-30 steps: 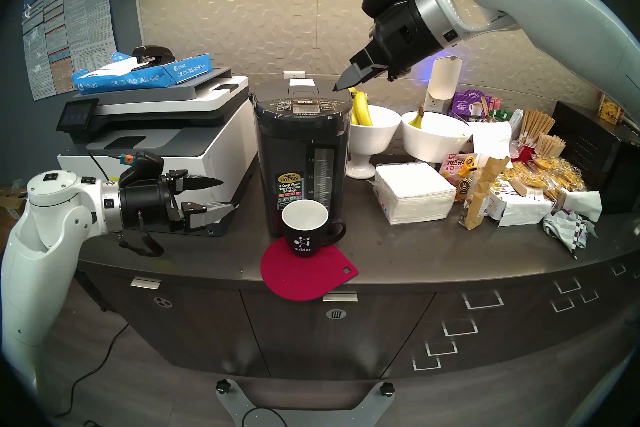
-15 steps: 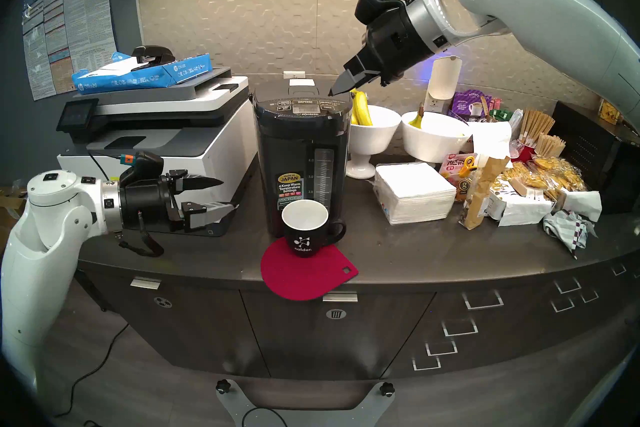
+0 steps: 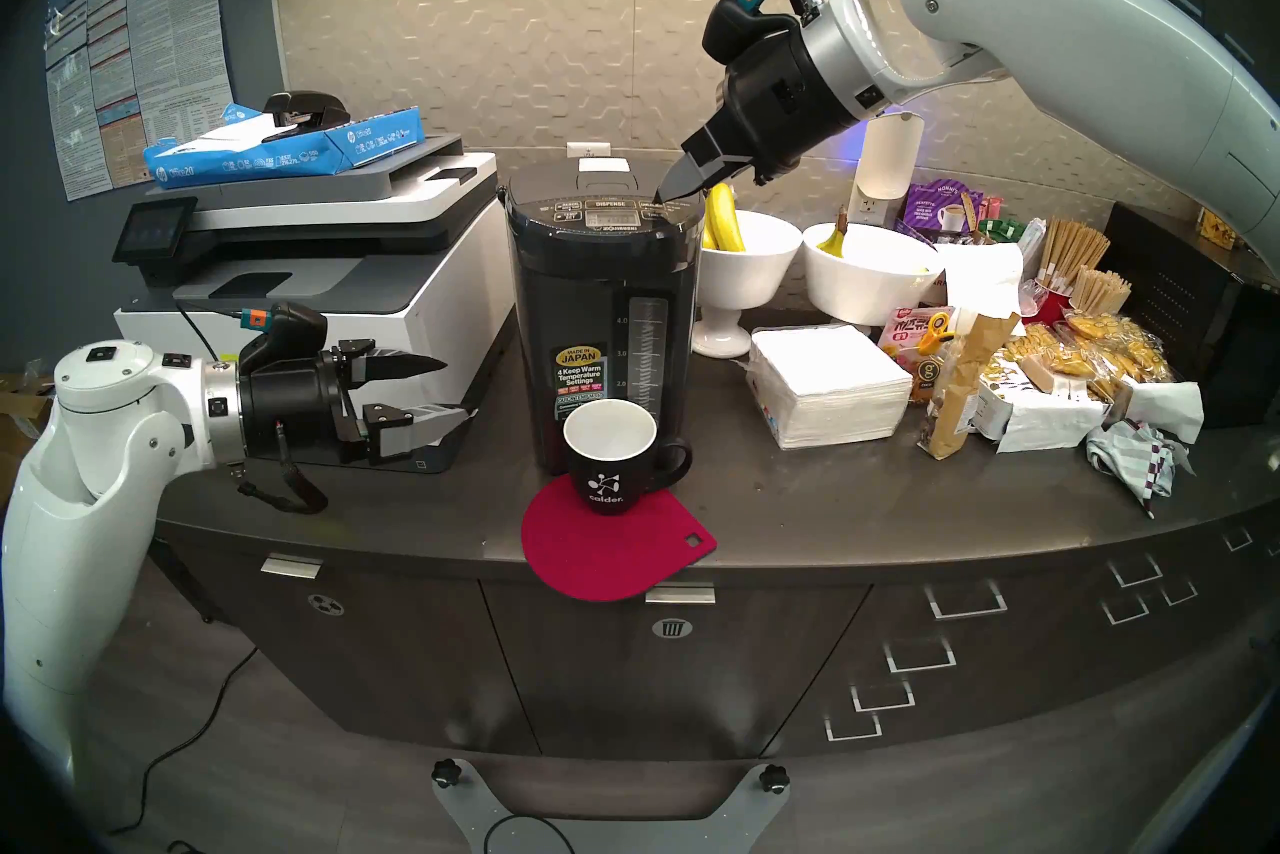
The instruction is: Press the water dispenser button and fill the cup
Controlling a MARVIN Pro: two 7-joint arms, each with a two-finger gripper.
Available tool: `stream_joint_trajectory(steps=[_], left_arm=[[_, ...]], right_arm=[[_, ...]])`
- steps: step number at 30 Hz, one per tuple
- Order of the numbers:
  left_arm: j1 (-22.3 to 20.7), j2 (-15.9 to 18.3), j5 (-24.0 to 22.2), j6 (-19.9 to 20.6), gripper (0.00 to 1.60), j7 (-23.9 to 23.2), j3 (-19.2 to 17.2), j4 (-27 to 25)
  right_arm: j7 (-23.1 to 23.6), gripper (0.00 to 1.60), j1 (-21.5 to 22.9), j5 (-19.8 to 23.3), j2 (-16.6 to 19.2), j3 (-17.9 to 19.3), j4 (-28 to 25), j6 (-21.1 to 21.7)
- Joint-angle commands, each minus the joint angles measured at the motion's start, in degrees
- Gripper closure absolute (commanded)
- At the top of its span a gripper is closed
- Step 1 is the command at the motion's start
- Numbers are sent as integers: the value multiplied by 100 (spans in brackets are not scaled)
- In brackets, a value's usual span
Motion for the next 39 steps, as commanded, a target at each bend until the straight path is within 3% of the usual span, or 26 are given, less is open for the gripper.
stream_joint_trajectory(steps=[1, 21, 39], left_arm=[[-12, 4, -8, -4, 0, -3, -30, -33], [-12, 4, -8, -4, 0, -3, -31, -33], [-13, 4, -8, -4, 0, -3, -30, -33]], right_arm=[[-45, 160, 41, 33, -9, 71, 8, -64], [-135, 160, -41, 0, -240, 19, 180, -107], [168, 160, -75, -483, -17, -195, -85, -18]])
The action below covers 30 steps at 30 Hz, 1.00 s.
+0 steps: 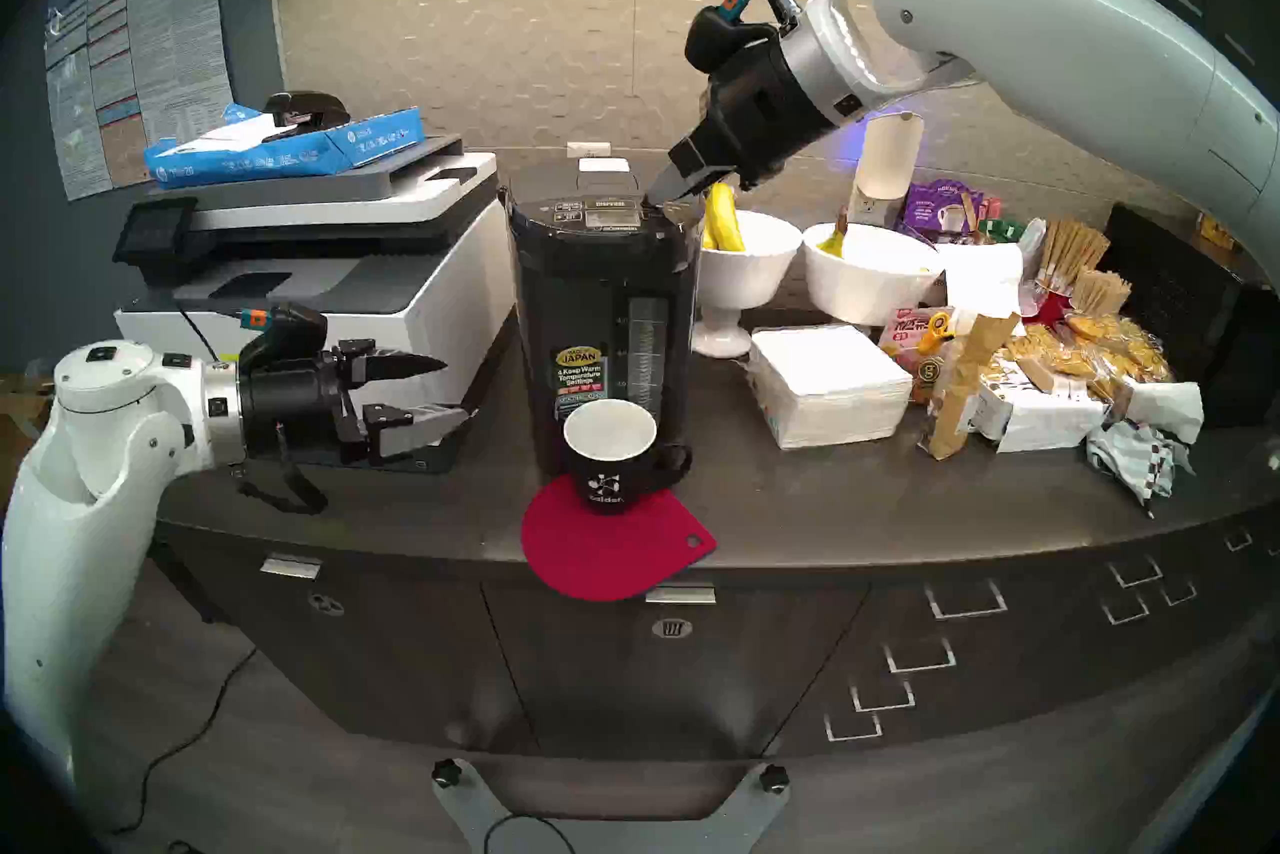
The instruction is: Press the water dispenser button and fill the cup
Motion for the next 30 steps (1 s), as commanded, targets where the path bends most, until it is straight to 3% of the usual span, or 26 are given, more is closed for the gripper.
stream_joint_trajectory(steps=[1, 14, 22, 30], left_arm=[[-13, 4, -8, -4, 0, -3, -30, -33], [-13, 4, -8, -4, 0, -3, -30, -33], [-13, 4, -8, -4, 0, -3, -30, -33], [-13, 4, -8, -4, 0, -3, -29, -33]], right_arm=[[75, 160, -54, -154, 152, -142, -139, 74], [-21, 160, -120, -46, 232, -96, -317, 30], [-272, 160, -3, 375, 103, 122, -48, 9], [-350, 160, 66, 533, -13, 237, 99, 31]])
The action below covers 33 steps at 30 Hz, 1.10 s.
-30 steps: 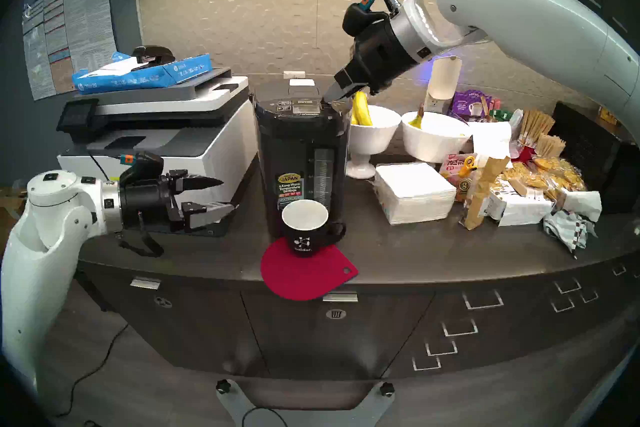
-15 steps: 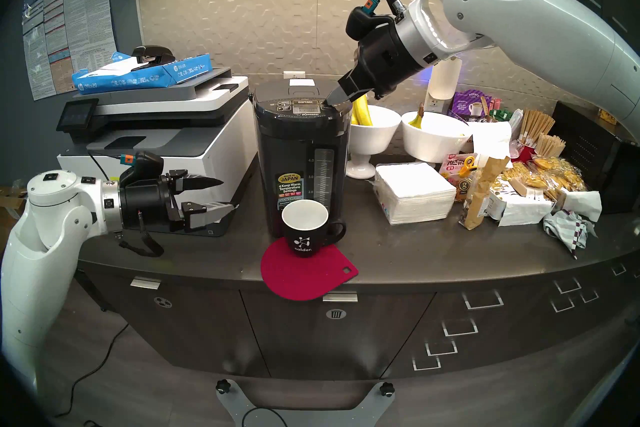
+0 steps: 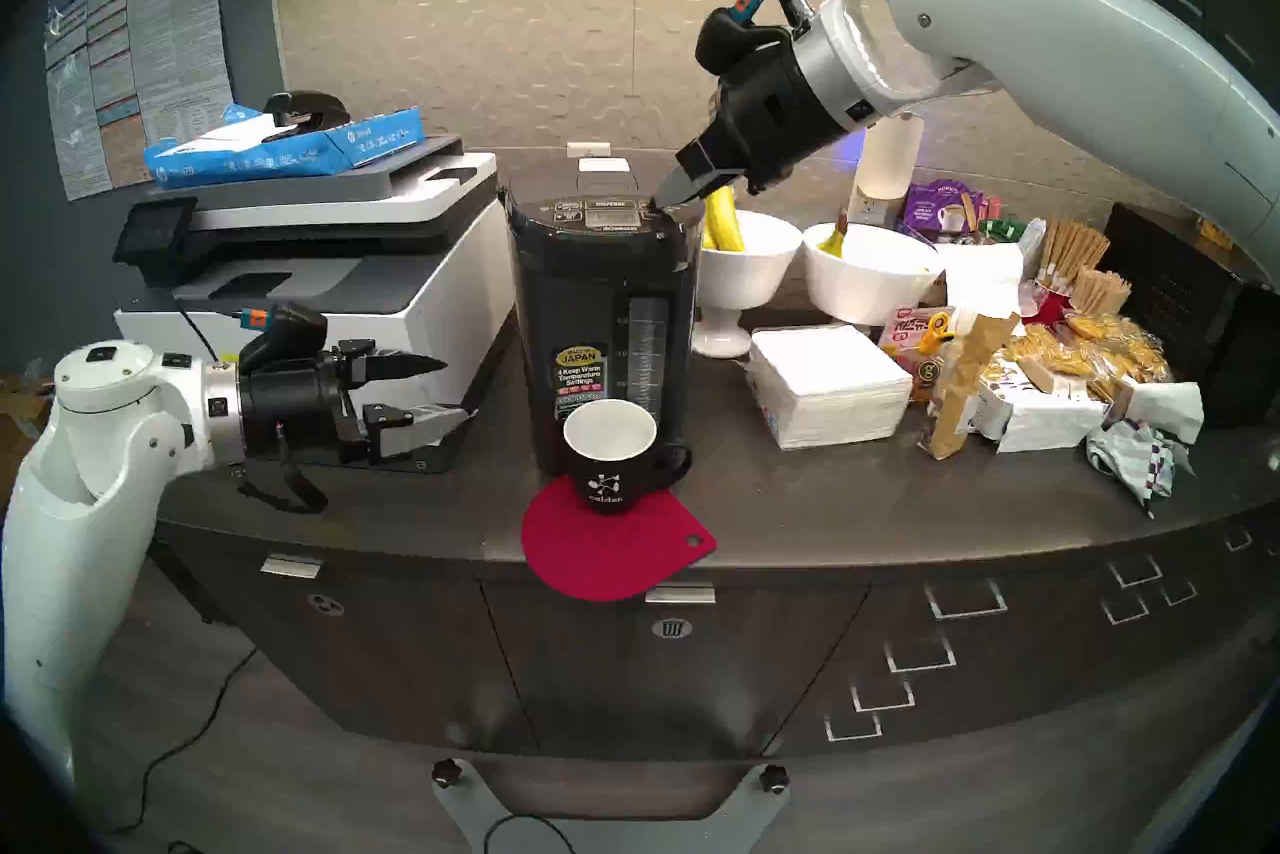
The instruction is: Press the water dispenser button and fill the cup
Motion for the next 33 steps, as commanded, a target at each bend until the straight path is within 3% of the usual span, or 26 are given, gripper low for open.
stream_joint_trajectory(steps=[1, 33], left_arm=[[-13, 4, -8, -4, 0, -4, -29, -33], [-13, 4, -8, -4, 0, -3, -30, -33]], right_arm=[[-86, 160, 109, 174, -122, 158, 158, -15], [-803, 160, 80, 618, -209, 245, -190, -103]])
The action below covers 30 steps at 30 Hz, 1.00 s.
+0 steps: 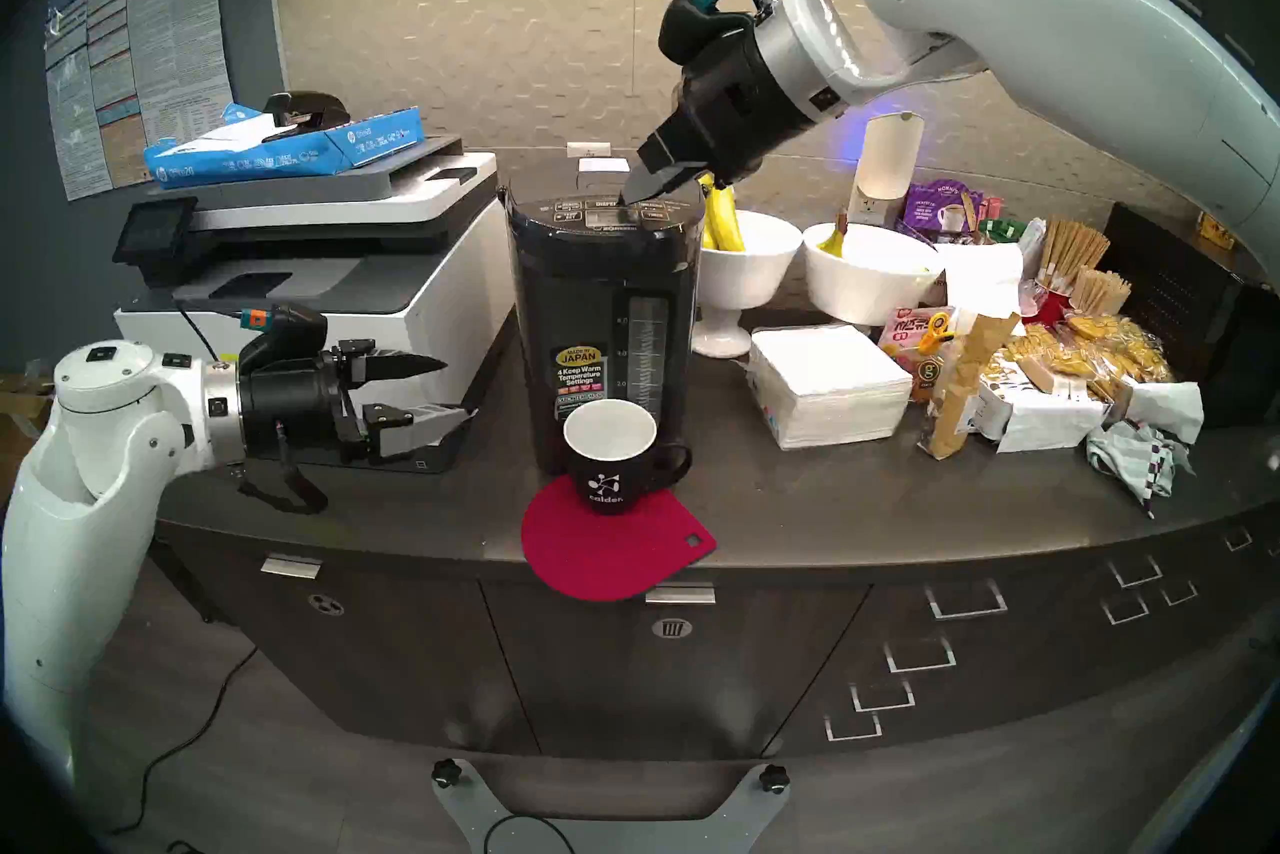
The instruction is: Press the water dispenser button and fill the cup
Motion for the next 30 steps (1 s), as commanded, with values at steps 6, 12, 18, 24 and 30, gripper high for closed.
stream_joint_trajectory(steps=[6, 12, 18, 24, 30], left_arm=[[-13, 4, -8, -4, 0, -4, -30, -34], [-13, 4, -8, -4, 0, -4, -30, -34], [-12, 4, -8, -4, 0, -4, -31, -34], [-12, 4, -8, -4, 0, -4, -31, -34], [-12, 4, -8, -4, 0, -4, -31, -34]], right_arm=[[-152, 160, 50, 93, -91, 82, 124, -82], [-169, 160, 28, 107, -147, 71, 194, -95], [-155, 160, -4, 54, -189, 28, 209, -82], [-155, 160, -54, 7, -166, -30, 124, -83], [-197, 160, -119, 21, -142, -64, 18, -98]])
